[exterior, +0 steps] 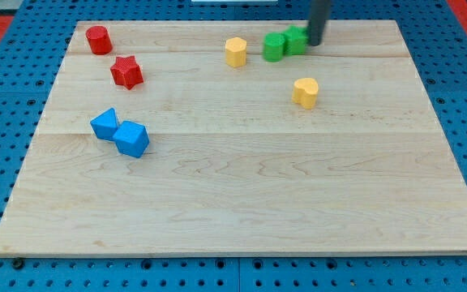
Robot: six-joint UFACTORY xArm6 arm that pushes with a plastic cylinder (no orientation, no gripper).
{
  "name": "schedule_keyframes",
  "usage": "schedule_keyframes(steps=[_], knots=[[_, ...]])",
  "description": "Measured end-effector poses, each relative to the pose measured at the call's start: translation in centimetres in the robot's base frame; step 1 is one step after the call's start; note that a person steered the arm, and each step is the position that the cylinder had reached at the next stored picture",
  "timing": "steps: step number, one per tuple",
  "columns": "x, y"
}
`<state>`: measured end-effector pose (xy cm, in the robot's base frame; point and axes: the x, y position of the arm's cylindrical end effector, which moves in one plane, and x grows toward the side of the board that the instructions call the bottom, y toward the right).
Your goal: Move the green star left to the yellow heart
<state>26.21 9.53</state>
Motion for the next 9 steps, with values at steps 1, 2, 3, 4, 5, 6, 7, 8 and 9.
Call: schedule_keyframes(steps=[1, 2, 3, 4, 5, 6, 7, 8, 9], knots=[[0.5, -3.7], [-3.1, -1.2], [-3.9, -6.3], [1.9, -10.8], [3.4, -9.6], [-1.9, -9.9], [-4.0, -19.0], [-0.9, -18.1], [3.7, -11.2]])
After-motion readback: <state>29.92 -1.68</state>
